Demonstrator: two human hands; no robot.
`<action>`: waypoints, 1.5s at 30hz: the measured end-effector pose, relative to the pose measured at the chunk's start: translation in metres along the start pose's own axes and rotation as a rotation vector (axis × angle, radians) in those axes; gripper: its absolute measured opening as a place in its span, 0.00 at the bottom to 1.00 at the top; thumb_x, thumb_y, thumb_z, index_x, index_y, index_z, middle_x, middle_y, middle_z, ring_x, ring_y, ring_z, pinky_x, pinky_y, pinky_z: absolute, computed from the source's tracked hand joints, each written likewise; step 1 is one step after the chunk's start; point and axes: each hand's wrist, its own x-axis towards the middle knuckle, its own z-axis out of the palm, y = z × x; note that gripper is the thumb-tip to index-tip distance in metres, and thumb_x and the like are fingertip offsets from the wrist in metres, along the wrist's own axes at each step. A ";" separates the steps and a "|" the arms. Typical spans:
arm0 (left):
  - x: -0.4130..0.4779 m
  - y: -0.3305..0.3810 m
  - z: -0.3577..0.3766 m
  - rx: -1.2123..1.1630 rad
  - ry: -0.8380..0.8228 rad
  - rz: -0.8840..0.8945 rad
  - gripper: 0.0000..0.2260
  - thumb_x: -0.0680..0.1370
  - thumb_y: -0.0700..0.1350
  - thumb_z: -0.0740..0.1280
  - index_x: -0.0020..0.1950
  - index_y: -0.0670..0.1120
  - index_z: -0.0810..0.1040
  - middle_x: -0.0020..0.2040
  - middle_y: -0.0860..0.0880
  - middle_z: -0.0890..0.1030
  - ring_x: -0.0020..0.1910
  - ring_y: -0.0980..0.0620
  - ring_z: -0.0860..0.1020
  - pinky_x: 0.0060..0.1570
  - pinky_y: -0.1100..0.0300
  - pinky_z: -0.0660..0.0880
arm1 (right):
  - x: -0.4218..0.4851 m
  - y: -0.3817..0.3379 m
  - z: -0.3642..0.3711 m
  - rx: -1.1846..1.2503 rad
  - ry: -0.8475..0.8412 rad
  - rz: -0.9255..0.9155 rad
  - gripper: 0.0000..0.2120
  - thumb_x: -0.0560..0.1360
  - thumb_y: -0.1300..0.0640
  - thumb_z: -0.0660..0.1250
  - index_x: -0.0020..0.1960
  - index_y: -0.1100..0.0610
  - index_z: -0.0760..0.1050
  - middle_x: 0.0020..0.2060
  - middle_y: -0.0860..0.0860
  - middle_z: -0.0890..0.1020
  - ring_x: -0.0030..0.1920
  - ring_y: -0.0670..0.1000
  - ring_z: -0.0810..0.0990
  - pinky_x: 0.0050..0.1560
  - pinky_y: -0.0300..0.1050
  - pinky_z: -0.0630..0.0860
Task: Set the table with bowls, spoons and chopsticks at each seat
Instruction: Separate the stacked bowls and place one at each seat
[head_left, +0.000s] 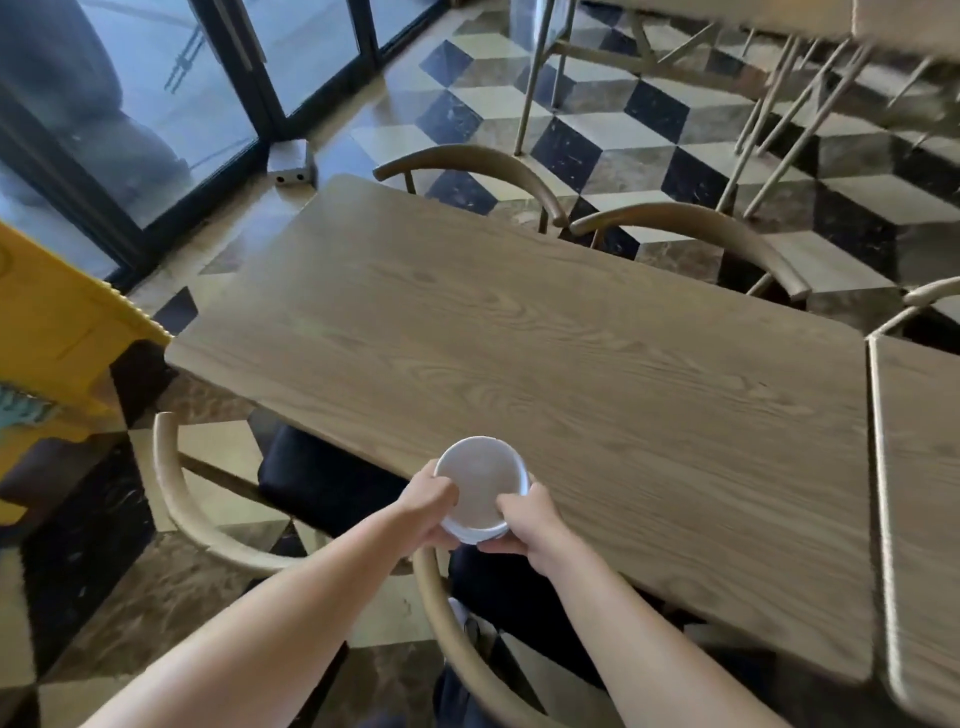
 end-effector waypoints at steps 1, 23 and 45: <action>0.003 0.004 -0.001 0.006 -0.018 -0.005 0.23 0.73 0.37 0.54 0.64 0.54 0.72 0.54 0.43 0.78 0.50 0.40 0.81 0.42 0.44 0.84 | 0.001 -0.003 0.000 0.008 0.013 0.004 0.20 0.72 0.65 0.60 0.61 0.50 0.70 0.53 0.56 0.78 0.48 0.61 0.83 0.33 0.52 0.83; 0.095 0.128 -0.012 0.286 -0.294 0.063 0.20 0.74 0.37 0.56 0.63 0.53 0.71 0.56 0.43 0.76 0.50 0.40 0.79 0.46 0.39 0.83 | 0.049 -0.093 0.016 0.245 0.353 0.016 0.13 0.74 0.65 0.64 0.57 0.61 0.67 0.50 0.59 0.77 0.41 0.59 0.83 0.31 0.53 0.82; 0.211 0.232 -0.038 0.145 -0.301 0.118 0.21 0.75 0.36 0.57 0.64 0.53 0.71 0.51 0.46 0.75 0.49 0.40 0.78 0.42 0.44 0.82 | 0.170 -0.210 0.028 0.160 0.308 -0.016 0.10 0.75 0.61 0.66 0.51 0.56 0.66 0.50 0.57 0.75 0.44 0.58 0.82 0.35 0.55 0.84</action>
